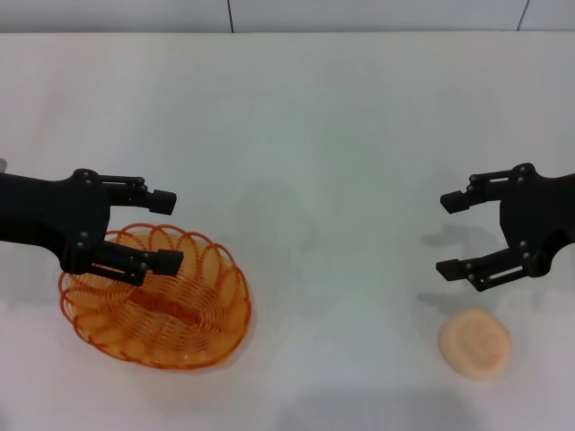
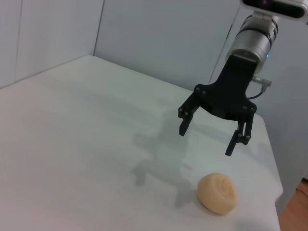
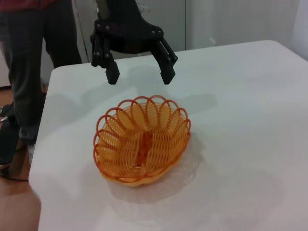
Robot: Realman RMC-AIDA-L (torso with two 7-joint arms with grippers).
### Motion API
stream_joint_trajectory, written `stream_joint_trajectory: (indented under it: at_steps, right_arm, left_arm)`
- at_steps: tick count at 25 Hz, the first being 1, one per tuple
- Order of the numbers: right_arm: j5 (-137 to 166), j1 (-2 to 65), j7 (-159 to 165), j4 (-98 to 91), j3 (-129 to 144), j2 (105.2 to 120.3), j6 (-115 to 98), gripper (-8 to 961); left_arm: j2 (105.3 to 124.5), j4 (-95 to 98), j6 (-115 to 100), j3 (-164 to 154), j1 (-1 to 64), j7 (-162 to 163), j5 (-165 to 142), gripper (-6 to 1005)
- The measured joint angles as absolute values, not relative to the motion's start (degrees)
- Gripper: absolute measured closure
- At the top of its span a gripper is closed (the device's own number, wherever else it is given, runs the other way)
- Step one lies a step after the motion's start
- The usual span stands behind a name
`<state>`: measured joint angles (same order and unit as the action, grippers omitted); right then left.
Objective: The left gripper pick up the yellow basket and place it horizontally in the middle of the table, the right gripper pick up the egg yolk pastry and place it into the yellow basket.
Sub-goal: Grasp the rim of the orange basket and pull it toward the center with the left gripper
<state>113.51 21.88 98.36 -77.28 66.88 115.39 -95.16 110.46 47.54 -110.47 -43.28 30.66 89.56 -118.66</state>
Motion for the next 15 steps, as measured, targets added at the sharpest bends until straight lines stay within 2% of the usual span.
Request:
stream_joint_trajectory:
  at_steps: [15]
  right_arm:
    - [113.16,21.8,98.36,-77.49,66.88,115.4,-95.37,120]
  left_arm:
    - [110.55,47.63,-110.45,-43.13,30.67,89.05,-118.65,130]
